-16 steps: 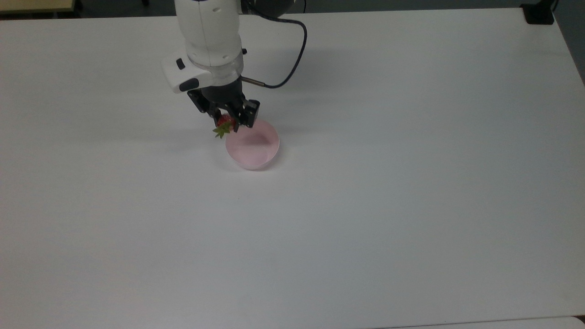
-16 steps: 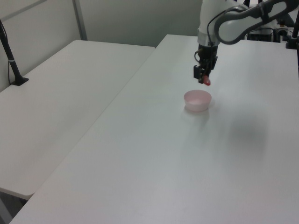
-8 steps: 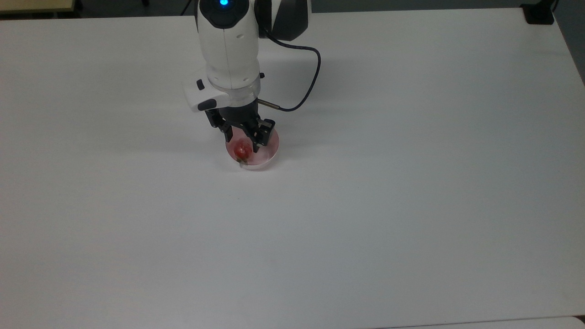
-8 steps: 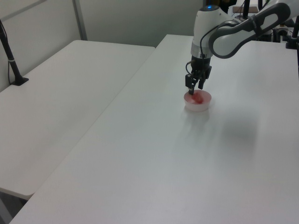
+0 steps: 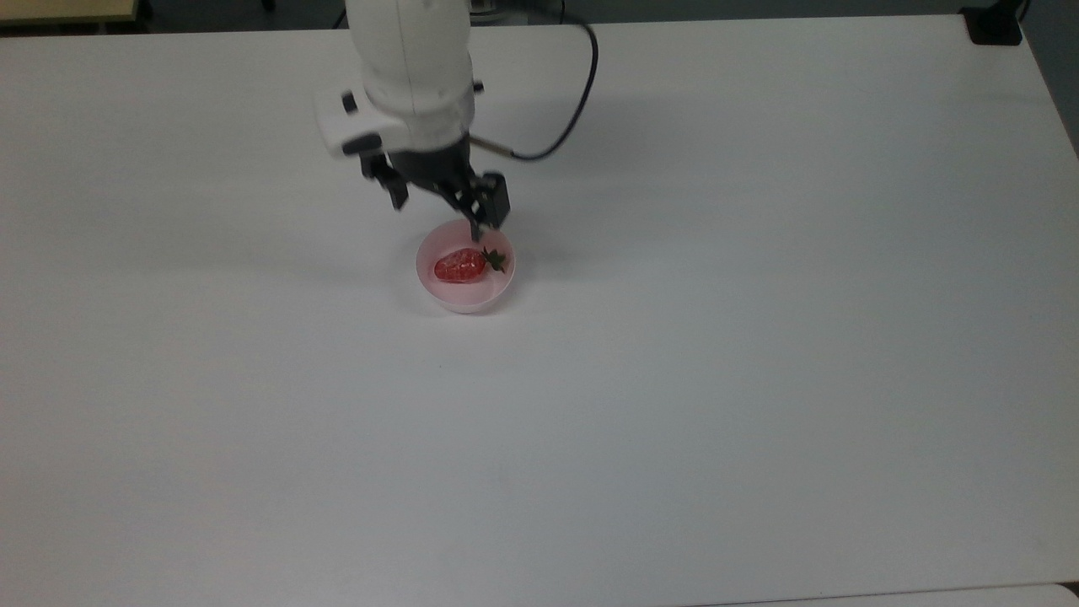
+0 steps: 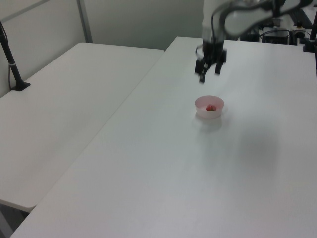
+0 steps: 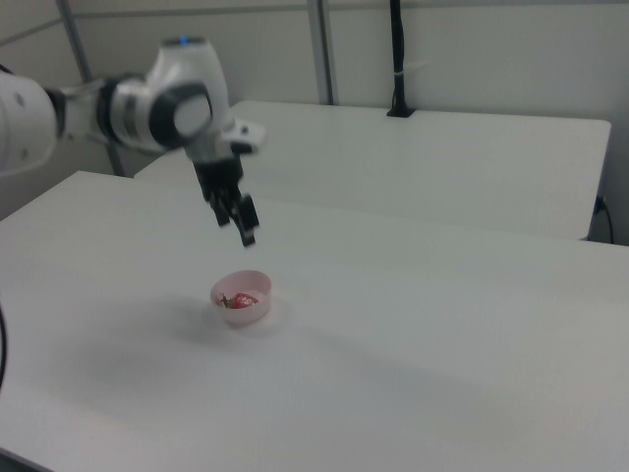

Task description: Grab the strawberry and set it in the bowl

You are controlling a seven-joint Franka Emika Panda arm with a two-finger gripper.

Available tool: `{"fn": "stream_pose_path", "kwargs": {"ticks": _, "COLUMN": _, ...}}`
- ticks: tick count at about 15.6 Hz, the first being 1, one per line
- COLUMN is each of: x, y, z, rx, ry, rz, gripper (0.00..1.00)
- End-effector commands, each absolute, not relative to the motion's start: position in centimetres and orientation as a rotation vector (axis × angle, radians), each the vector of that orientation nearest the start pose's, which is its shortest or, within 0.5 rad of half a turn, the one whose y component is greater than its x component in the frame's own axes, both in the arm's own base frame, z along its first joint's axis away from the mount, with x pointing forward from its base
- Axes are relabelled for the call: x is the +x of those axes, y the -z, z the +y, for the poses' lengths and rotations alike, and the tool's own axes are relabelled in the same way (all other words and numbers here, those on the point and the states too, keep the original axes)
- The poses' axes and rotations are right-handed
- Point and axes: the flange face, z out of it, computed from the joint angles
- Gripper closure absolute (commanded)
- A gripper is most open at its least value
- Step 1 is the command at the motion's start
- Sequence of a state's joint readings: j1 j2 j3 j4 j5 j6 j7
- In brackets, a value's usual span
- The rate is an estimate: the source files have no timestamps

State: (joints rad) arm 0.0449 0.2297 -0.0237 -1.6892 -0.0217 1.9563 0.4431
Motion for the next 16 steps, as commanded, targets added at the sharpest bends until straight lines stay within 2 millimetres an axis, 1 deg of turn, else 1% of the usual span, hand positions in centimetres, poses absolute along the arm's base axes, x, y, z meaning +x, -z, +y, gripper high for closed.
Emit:
{"fn": "stream_pose_path", "kwargs": {"ticks": 1, "x": 59.0, "y": -55.7, "z": 0.7, "rx": -3.103, "ry": 0.02, "rz": 0.671, "gripper": 0.0}}
{"fn": "stream_pose_path", "kwargs": {"ticks": 2, "x": 57.8, "y": -57.5, "z": 0.7, "rx": -3.109, "ry": 0.017, "rz": 0.671, "gripper": 0.0}}
{"fn": "stream_pose_path", "kwargs": {"ticks": 4, "x": 55.5, "y": -60.1, "z": 0.3, "rx": -3.109, "ry": -0.007, "rz": 0.682, "gripper": 0.0}}
{"fn": "stream_pose_path", "kwargs": {"ticks": 6, "x": 53.8, "y": -62.2, "z": -0.3, "rx": -3.11, "ry": -0.004, "rz": 0.668, "gripper": 0.0}}
{"fn": "stream_pose_path", "kwargs": {"ticks": 7, "x": 53.1, "y": -62.9, "z": -0.7, "rx": -3.118, "ry": -0.003, "rz": 0.621, "gripper": 0.0}}
{"fn": "stream_pose_path", "kwargs": {"ticks": 9, "x": 52.7, "y": -63.5, "z": -1.5, "rx": -3.141, "ry": 0.014, "rz": 0.467, "gripper": 0.0}}
{"fn": "stream_pose_path", "kwargs": {"ticks": 11, "x": 52.8, "y": -63.6, "z": -2.9, "rx": -3.155, "ry": 0.025, "rz": 0.351, "gripper": 0.0}}
{"fn": "stream_pose_path", "kwargs": {"ticks": 13, "x": 53.0, "y": -63.7, "z": -3.1, "rx": -3.167, "ry": 0.052, "rz": 0.209, "gripper": 0.0}}
{"fn": "stream_pose_path", "kwargs": {"ticks": 16, "x": 53.7, "y": -63.9, "z": -3.3, "rx": -3.16, "ry": 0.121, "rz": 0.2, "gripper": 0.0}}
